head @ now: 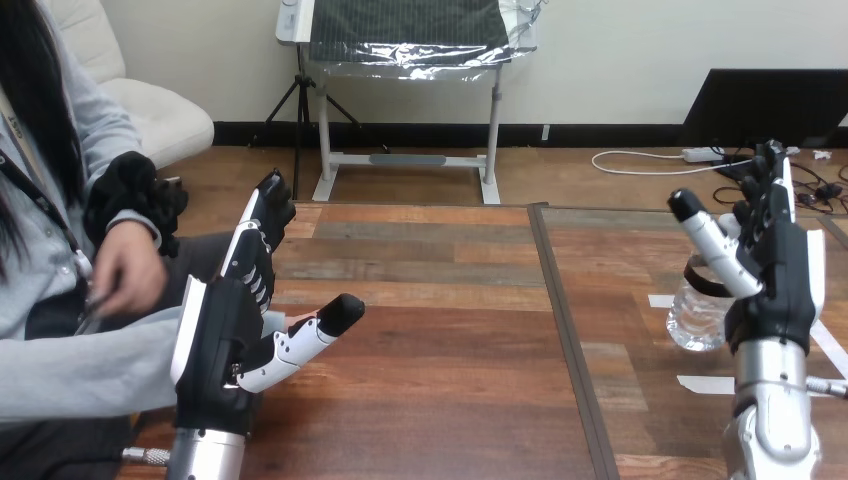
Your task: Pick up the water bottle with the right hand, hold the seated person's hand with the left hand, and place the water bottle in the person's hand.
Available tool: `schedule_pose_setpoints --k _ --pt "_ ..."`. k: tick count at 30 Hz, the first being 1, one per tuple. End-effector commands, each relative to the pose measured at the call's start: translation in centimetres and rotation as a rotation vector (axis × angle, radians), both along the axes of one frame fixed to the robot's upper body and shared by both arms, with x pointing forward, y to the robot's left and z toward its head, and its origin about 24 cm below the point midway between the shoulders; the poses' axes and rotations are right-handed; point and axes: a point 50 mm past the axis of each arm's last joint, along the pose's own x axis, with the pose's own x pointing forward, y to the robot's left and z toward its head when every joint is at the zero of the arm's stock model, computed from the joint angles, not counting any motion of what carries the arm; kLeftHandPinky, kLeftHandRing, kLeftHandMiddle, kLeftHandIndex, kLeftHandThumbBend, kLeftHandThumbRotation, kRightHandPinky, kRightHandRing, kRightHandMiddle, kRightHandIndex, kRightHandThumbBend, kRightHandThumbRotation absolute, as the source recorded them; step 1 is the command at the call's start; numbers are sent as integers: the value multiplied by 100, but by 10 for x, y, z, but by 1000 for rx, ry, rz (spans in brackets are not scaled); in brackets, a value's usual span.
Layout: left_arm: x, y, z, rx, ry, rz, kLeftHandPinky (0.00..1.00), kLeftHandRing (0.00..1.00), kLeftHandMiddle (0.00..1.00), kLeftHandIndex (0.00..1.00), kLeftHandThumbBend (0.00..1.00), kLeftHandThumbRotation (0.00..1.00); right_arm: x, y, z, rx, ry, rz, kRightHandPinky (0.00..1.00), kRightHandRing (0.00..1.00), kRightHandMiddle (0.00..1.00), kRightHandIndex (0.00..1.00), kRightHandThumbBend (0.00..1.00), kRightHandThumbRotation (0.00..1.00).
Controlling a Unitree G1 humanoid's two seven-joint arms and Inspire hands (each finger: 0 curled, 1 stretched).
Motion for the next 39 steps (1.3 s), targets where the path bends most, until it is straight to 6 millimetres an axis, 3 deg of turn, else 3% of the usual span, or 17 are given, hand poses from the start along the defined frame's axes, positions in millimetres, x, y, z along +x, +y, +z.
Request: schedule_pose_setpoints --k 1,17,39 --pt "10 -1 14 -13 -68 -4 98 95 96 95 100 48 15 -1 12 0 12 -10 100 100 100 100 100 47" --pt "7 3 14 -21 -62 -7 99 95 96 95 100 48 16 -5 2 4 129 -29 100 100 99 100 100 49" --pt "5 7 12 -9 -63 -1 98 94 96 95 100 48 14 -7 0 -5 130 -42 100 100 98 100 100 51"
